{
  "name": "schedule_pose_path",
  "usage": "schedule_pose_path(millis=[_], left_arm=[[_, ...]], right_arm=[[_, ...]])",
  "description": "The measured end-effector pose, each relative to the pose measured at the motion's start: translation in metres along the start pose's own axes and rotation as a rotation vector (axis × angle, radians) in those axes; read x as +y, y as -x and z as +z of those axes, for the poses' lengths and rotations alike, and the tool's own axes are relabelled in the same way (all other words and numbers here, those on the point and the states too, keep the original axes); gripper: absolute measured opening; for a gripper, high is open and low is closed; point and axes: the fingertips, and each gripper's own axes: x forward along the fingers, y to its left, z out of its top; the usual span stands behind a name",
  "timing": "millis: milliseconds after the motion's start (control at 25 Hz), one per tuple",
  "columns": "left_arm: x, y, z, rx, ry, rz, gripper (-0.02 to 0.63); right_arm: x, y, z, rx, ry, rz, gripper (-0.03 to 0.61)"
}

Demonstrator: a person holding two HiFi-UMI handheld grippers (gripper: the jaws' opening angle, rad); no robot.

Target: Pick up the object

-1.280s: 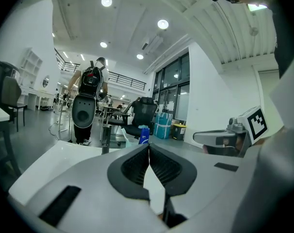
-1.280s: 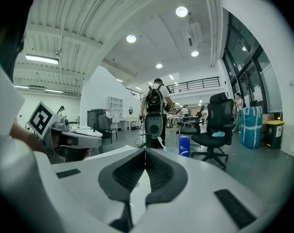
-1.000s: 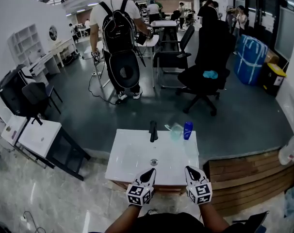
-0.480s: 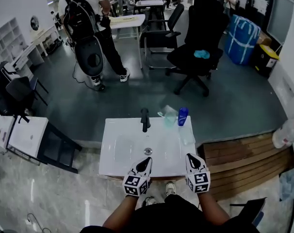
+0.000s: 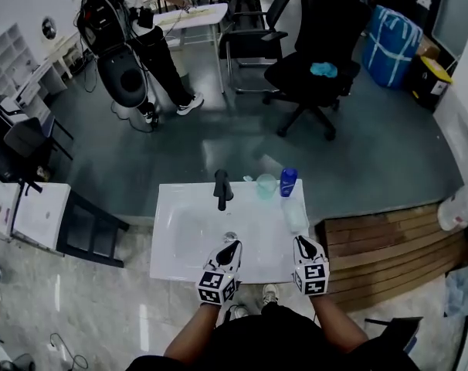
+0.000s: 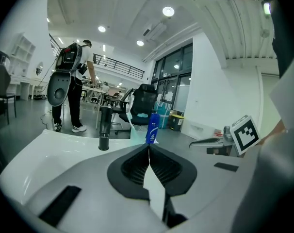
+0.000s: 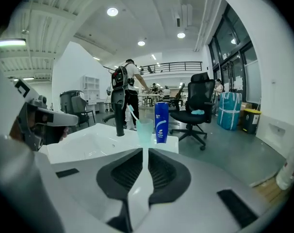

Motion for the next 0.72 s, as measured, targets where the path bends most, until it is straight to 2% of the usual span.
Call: schedule_pose_path(millis=[40,200,320,480,720], left_arm=[[0.0,-0.004,-0.002,0.006,0.003,0.004,0.02],[0.001,-0.015,-0.01,0.023,0.013,0.027,0.021],[0.001,-0.021,-0.011,0.022,0.018,0.049,0.021],[0.002,-0.03,-0.009,0.019,0.017,0.079,0.021],[-0.001,-0.042,-0.008,0.032,0.005,0.105,0.021]], right_arm=[[-0.001,-0.004,-0.005,0.012,0.002,0.002,0.056],[-0.007,-0.021,-0.025,0.067,-0.011,-0.006,0.255],[-0.019,-0.035,-0.037,0.106,-0.022,-0.031,0.344],[-0.032,-0.056,-0.047,0.154,-0.043,-0.025,0.391],[-0.043,-0.086,-0.064,0.214,-0.075,-0.002,0.414]])
